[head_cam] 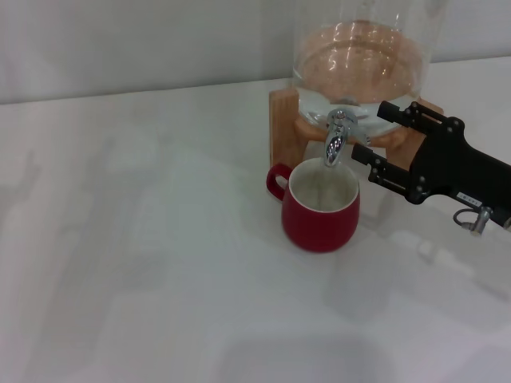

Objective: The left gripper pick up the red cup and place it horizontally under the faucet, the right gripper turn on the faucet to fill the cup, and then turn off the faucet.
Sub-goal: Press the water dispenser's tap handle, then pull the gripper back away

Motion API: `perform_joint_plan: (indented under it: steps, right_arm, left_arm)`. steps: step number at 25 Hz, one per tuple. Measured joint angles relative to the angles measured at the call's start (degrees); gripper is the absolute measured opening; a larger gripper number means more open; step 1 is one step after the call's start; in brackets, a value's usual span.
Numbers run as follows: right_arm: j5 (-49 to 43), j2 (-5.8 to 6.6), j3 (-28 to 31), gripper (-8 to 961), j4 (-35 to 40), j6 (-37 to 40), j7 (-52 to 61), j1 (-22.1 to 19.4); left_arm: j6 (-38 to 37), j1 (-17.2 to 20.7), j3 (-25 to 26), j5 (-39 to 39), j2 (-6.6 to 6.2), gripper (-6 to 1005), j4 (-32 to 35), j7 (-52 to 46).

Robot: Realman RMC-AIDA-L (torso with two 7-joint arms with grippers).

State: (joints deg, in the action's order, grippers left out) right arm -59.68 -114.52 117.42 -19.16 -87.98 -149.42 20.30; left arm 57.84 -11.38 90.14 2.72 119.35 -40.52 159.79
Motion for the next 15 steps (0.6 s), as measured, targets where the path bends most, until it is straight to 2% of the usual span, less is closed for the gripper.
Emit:
perform_joint_plan:
  steps: [15]
  right_arm:
    - [1.27,-0.18,0.09,674,0.0,0.24,0.0,-0.17]
  left_arm:
    - [0.17,0.05,-0.66,0.0,0.1,884,-0.11,0.0]
